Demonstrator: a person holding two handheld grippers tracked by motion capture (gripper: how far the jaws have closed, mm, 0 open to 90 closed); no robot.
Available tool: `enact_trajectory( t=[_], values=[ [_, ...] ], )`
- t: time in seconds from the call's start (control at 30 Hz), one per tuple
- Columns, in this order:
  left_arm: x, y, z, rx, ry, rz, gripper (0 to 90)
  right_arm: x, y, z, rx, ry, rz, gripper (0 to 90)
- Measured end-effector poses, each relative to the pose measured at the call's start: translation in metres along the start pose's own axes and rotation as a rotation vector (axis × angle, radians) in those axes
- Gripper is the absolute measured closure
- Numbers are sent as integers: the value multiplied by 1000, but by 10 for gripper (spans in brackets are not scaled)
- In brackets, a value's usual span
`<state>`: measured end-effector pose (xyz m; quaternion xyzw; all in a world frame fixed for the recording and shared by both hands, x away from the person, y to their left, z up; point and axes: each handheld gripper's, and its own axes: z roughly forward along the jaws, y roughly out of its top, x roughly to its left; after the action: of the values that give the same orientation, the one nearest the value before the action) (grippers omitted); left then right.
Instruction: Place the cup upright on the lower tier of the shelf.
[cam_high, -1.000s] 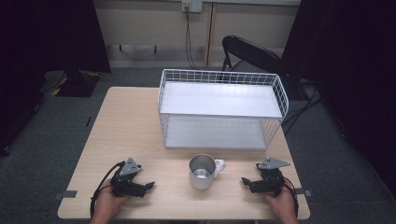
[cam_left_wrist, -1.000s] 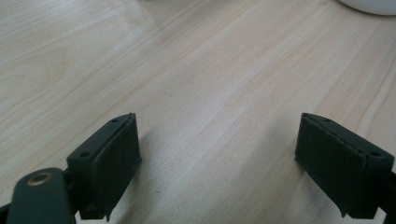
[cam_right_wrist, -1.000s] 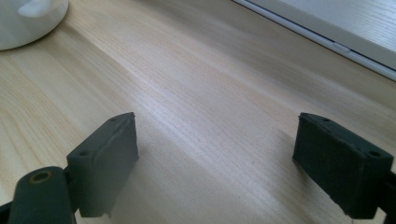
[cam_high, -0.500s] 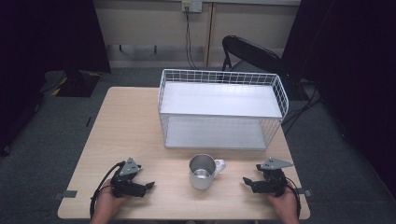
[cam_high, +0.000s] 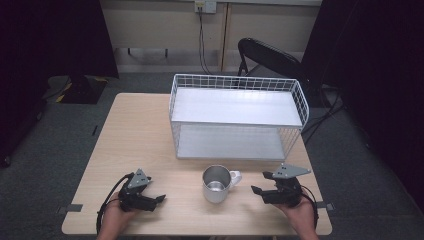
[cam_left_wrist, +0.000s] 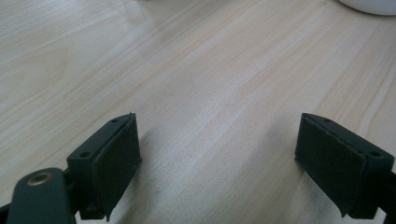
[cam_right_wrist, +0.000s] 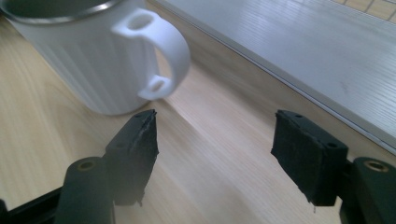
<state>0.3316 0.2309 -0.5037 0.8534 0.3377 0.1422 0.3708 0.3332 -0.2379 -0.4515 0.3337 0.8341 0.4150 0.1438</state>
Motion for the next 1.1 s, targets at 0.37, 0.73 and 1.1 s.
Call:
enact_trajectory(
  t=[0.37, 0.73, 1.1],
  values=[
    [0, 0, 0, -1, -1, -2, 133, 13, 22, -9, -2, 49, 21, 373],
    [0, 0, 0, -1, -1, -2, 133, 35, 47, -7, -13, 112, 13, 456],
    [0, 0, 0, -1, -1, -2, 133, 50, 68, 8, -21, 121, 11, 461]
  ],
)
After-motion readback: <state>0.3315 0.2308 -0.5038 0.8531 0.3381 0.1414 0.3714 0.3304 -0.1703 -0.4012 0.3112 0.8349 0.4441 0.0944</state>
